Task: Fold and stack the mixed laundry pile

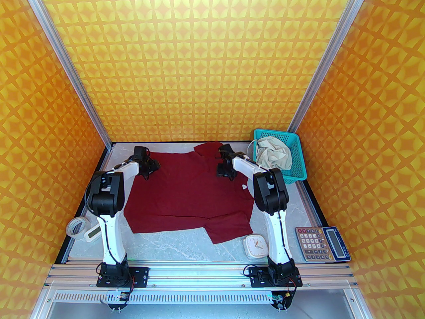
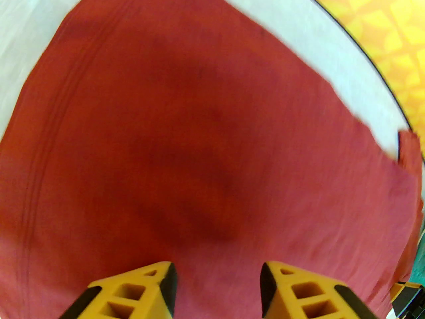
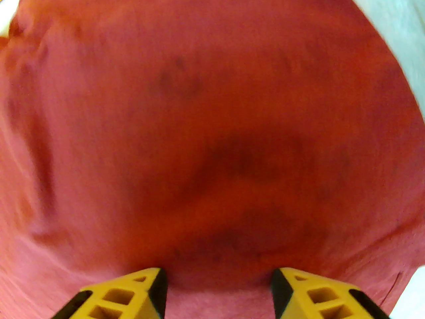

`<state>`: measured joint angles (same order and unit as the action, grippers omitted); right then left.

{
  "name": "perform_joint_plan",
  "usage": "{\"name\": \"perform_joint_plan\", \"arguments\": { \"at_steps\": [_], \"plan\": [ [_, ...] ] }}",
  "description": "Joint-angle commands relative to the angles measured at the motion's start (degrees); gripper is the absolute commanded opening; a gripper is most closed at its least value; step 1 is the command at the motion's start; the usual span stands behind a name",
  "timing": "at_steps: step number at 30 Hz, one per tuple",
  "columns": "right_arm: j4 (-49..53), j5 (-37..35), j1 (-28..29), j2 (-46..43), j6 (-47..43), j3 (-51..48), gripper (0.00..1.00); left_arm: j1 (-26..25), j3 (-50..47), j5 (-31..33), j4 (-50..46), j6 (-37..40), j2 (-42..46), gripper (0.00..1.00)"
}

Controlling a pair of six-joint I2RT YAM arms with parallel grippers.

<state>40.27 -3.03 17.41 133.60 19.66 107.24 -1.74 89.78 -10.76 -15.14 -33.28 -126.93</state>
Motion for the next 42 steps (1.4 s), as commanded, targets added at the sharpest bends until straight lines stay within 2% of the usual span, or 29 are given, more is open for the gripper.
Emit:
{"name": "perform_joint_plan", "arguments": {
  "at_steps": [1,12,16,19,22,27,32,36,42],
  "plan": [
    [3.8,3.0,-0.3,6.0,1.3,6.3,0.58,0.7,3.6,-2.8,-1.4,-1.9,-3.7,0.46],
    [10.0,3.3,-1.8,17.0,0.6,25.9,0.61,1.6,13.9,-3.9,-4.8,-0.5,-10.8,0.46],
    [11.3,3.1,-2.5,16.7,-0.4,28.9,0.63,1.9,17.0,-3.9,-6.7,1.3,-10.6,0.49],
    [10.9,4.2,-2.6,12.8,-1.2,27.4,0.65,2.0,17.0,-3.8,-7.6,3.4,-7.4,0.52],
    [7.3,5.6,-2.6,4.5,-0.5,19.5,0.66,1.8,12.4,-3.5,-6.4,4.6,-1.1,0.55],
    [-3.8,6.3,-2.1,-15.2,3.5,-6.3,0.67,1.8,-3.5,-1.8,-2.7,6.3,13.7,0.58],
    [-8.6,5.6,-0.1,-33.5,6.7,-32.2,0.66,1.7,-22.2,0.0,-1.0,6.9,29.5,0.60],
    [-7.6,5.5,6.0,-44.3,6.9,-48.2,0.65,3.0,-35.1,4.3,-5.5,7.3,40.7,0.65],
    [-12.8,8.1,18.3,-49.6,9.9,-58.4,0.62,10.1,-47.8,7.0,-10.6,6.2,50.9,0.77]
  ]
}}
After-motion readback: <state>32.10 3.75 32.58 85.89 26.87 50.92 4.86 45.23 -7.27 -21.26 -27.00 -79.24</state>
